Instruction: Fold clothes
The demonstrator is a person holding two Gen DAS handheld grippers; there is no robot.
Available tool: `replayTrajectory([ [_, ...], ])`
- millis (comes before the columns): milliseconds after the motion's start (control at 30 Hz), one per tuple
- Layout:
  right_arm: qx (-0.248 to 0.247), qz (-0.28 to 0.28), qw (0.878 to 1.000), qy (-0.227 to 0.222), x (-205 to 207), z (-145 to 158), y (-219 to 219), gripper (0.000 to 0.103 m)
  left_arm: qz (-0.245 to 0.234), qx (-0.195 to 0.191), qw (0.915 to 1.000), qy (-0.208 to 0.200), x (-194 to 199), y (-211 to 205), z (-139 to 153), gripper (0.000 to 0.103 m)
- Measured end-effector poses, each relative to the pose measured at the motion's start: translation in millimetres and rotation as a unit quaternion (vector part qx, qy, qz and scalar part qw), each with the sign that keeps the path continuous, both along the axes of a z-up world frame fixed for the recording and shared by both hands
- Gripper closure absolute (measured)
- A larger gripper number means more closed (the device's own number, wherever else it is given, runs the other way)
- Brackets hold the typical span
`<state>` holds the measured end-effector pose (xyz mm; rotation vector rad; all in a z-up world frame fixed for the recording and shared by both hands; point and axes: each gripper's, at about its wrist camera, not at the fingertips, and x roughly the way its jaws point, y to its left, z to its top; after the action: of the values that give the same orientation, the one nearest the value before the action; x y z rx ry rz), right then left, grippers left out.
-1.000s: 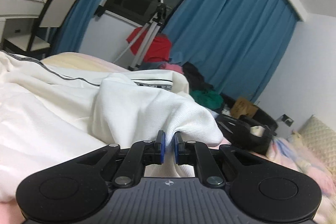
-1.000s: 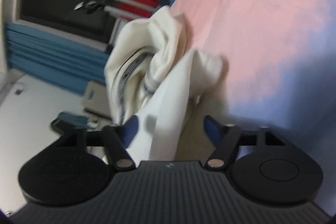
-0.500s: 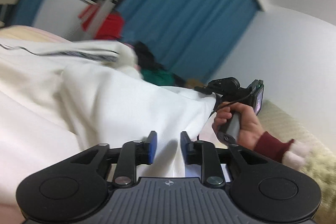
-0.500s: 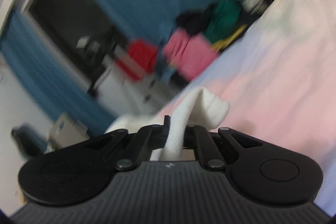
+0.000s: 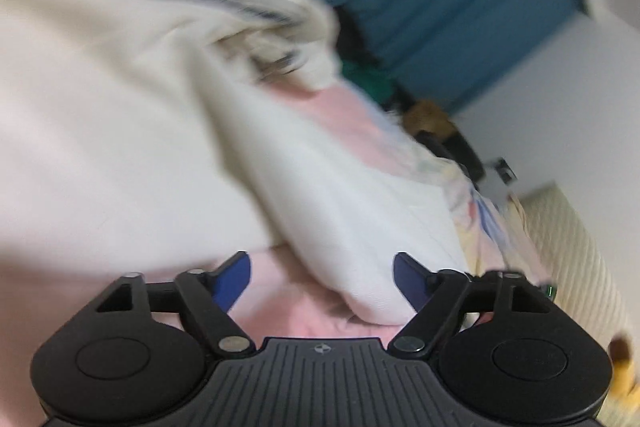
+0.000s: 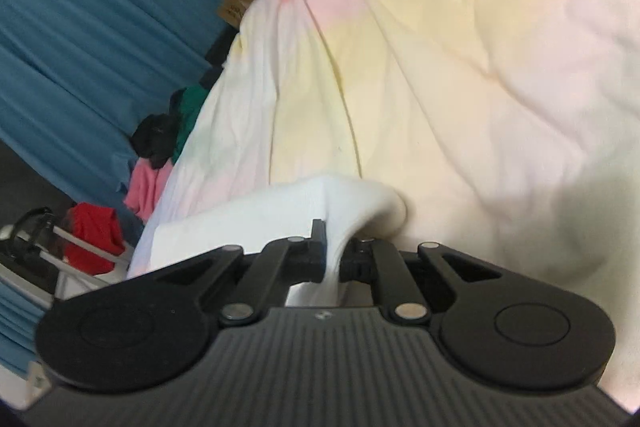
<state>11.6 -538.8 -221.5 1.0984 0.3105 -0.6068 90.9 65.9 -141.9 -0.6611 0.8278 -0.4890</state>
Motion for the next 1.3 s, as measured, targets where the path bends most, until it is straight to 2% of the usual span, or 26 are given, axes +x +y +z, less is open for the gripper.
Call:
replayTrajectory([
  [67, 0.013, -0.008, 1.0, -0.015, -4.1, 0.9, 4.3, 0.094, 0.041, -0.027, 0.9978, 0.044, 7.7, 16.0, -1.0, 0.018],
  [133, 0.015, -0.009, 1.0, -0.024, -1.4, 1.8, 12.2, 0.094, 0.098, -0.066, 0.9897, 0.082, 7.4, 39.4, -6.9, 0.015],
  [233, 0.0, -0.003, 1.0, -0.027, -0.1, 4.2, 19.1, 0.094, 0.188, -0.128, 0.9666, 0.118, 4.4, 75.2, -22.8, 0.014],
  [333, -0.002, -0.007, 0.999, -0.032, -2.0, 9.6, 22.1, 0.094, 0.255, -0.147, 0.9453, 0.14, 9.9, 101.1, -38.4, 0.014],
  [367, 0.003, -0.01, 0.999, -0.034, -0.8, 9.6, 21.7, 0.094, 0.275, -0.146, 0.9397, 0.141, 12.4, 106.9, -42.4, 0.016],
  [500, 0.021, -0.021, 0.999, -0.041, 4.1, 9.6, 20.0, 0.094, 0.342, -0.16, 0.9159, 0.137, 16.4, 126.5, -53.3, 0.037],
  [533, 0.026, -0.024, 0.998, -0.043, 5.3, 9.6, 19.6, 0.094, 0.355, -0.156, 0.9125, 0.131, 15.2, 130.8, -52.0, 0.041],
  [600, 0.035, -0.03, 0.998, -0.047, 7.7, 9.6, 18.7, 0.094, 0.373, -0.136, 0.91, 0.12, 11.4, 139.0, -45.1, 0.074],
  [633, 0.04, -0.033, 0.997, -0.049, 9.0, 9.6, 18.3, 0.094, 0.377, -0.126, 0.9102, 0.117, 10.3, 142.6, -41.4, 0.078],
  [700, 0.047, -0.037, 0.997, -0.051, 11.1, 9.8, 17.8, 0.094, 0.378, -0.14, 0.9083, 0.114, 9.4, 150.3, -37.0, 0.091],
  [767, 0.045, -0.034, 0.997, -0.046, 12.0, 10.6, 18.5, 0.094, 0.389, -0.157, 0.9036, 0.089, 0.6, 164.3, -21.1, 0.093],
  [833, 0.043, -0.027, 0.998, -0.044, 12.4, 11.6, 19.0, 0.094, 0.401, -0.156, 0.9007, 0.056, -12.5, 184.6, 3.9, 0.094],
  [933, 0.056, -0.019, 0.997, -0.055, 9.4, 11.6, 18.3, 0.094, 0.437, -0.144, 0.8877, -0.015, -37.1, 216.2, 45.3, 0.096],
  [967, 0.064, -0.015, 0.996, -0.06, 7.9, 11.2, 17.7, 0.094, 0.436, -0.14, 0.8887, -0.024, -39.0, 223.6, 52.3, 0.096],
  [1033, 0.089, -0.002, 0.994, -0.069, 7.5, 8.6, 15.9, 0.093, 0.428, -0.133, 0.8934, -0.031, -38.9, 233.2, 60.6, 0.096],
  [1100, 0.115, 0.006, 0.99, -0.078, 8.5, 3.6, 13.6, 0.088, 0.431, -0.129, 0.8929, -0.018, -39.1, 235.2, 58.4, 0.096],
  [1167, 0.136, 0.004, 0.986, -0.092, 7.5, -2.2, 10.5, 0.068, 0.434, -0.122, 0.8924, -0.003, -35.5, 237.4, 52.7, 0.096],
  [1200, 0.142, 0.0, 0.985, -0.1, 5.9, -5.3, 8.6, 0.063, 0.437, -0.119, 0.8916, 0.005, -40.2, 245.1, 52.1, 0.096],
  [1233, 0.146, -0.008, 0.984, -0.105, 3.7, -8.1, 6.5, 0.059, 0.44, -0.123, 0.8895, 0.014, -45.0, 251.3, 47.4, 0.096],
  [1300, 0.148, -0.028, 0.983, -0.109, -0.8, -13.3, 0.8, 0.059, 0.444, -0.136, 0.8851, 0.029, -53.7, 261.7, 34.7, 0.096],
])
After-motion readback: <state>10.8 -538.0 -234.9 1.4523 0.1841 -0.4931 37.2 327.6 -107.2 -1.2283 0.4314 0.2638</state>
